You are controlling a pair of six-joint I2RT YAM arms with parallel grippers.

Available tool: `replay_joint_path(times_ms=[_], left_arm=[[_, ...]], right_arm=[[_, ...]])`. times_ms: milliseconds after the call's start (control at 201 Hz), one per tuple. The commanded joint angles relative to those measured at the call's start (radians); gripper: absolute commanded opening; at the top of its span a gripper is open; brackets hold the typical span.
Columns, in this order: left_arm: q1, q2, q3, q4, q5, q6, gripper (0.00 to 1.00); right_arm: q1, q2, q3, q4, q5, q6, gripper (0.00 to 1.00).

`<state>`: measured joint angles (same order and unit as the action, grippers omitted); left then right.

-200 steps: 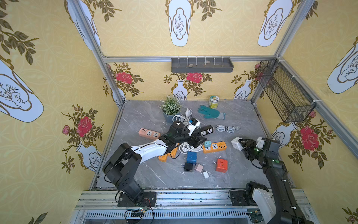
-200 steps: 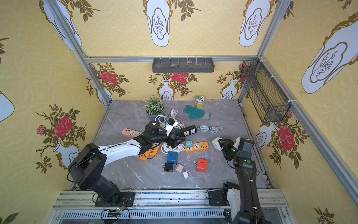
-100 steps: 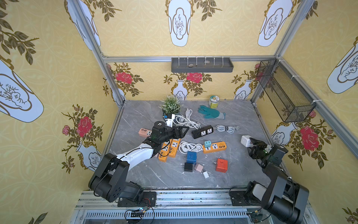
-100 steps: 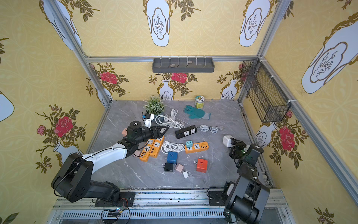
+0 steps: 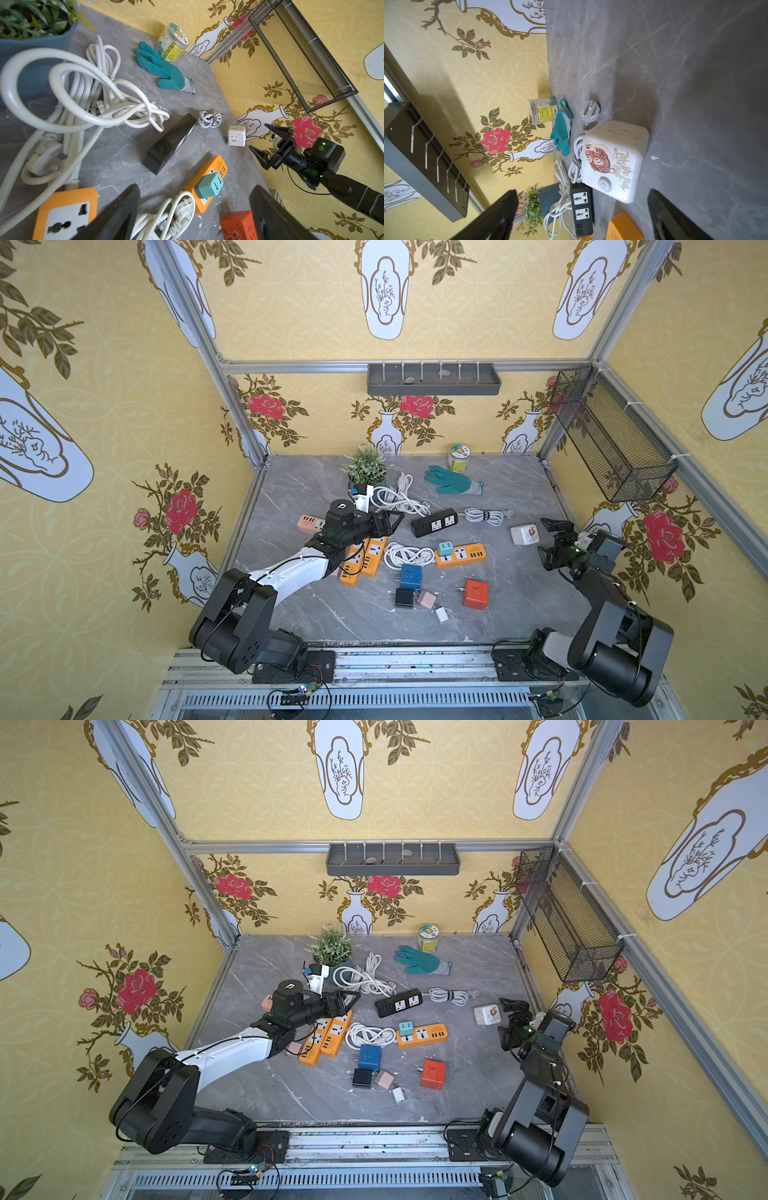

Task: Pull the plug off the socket
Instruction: Place the plug at the corner of the board, then remove the plug from the socket.

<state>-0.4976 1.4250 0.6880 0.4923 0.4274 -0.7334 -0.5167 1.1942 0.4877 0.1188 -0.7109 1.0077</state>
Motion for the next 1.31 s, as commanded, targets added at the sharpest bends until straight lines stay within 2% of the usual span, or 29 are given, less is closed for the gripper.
replay_joint_path(times_ms=[0, 124, 194, 344, 463, 538, 662, 752, 817, 941, 1021, 1125, 1250, 1309], left_arm=[[0.0, -0.003, -0.006, 0.019, 0.005, 0.0, 0.88], [0.001, -0.006, -0.003, 0.019, 0.009, -0.008, 0.88], [0.0, -0.007, -0.003, 0.019, 0.012, -0.011, 0.88], [0.0, 0.01, -0.005, 0.034, 0.023, -0.035, 0.88], [0.012, 0.039, -0.034, 0.114, 0.036, -0.107, 0.87], [0.024, 0.055, -0.051, 0.149, 0.042, -0.15, 0.86], [0.034, 0.064, -0.059, 0.153, 0.045, -0.18, 0.85], [0.04, 0.068, -0.059, 0.13, 0.048, -0.194, 0.84], [0.043, 0.068, -0.06, 0.112, 0.048, -0.198, 0.84], [0.048, 0.064, -0.064, 0.092, 0.038, -0.199, 0.84], [0.05, 0.065, -0.061, 0.081, 0.033, -0.202, 0.84], [0.053, 0.065, -0.056, 0.066, 0.033, -0.203, 0.84], [0.053, 0.056, -0.062, 0.057, 0.024, -0.202, 0.84], [0.053, 0.048, -0.067, 0.054, 0.021, -0.201, 0.84]], right_arm=[[-0.012, -0.05, 0.018, -0.262, 0.059, -0.165, 1.0], [-0.008, -0.131, 0.061, -0.376, 0.087, -0.25, 0.99], [0.012, -0.156, 0.079, -0.372, 0.044, -0.275, 0.98], [0.137, -0.171, 0.034, -0.121, -0.149, -0.164, 0.97], [0.311, -0.164, 0.006, 0.022, -0.146, -0.076, 0.96], [0.44, -0.154, 0.005, 0.032, -0.073, -0.075, 0.96], [0.659, -0.089, 0.042, -0.05, 0.067, -0.146, 0.96], [0.814, -0.005, 0.118, -0.187, 0.198, -0.236, 0.96], [0.926, 0.06, 0.198, -0.32, 0.346, -0.295, 0.96], [1.079, 0.2, 0.351, -0.515, 0.563, -0.369, 0.95], [1.159, 0.306, 0.469, -0.649, 0.702, -0.406, 0.96], [1.218, 0.431, 0.6, -0.798, 0.87, -0.376, 0.97], [1.243, 0.521, 0.685, -0.839, 0.896, -0.377, 0.97], [1.263, 0.541, 0.705, -0.834, 0.893, -0.397, 0.93]])
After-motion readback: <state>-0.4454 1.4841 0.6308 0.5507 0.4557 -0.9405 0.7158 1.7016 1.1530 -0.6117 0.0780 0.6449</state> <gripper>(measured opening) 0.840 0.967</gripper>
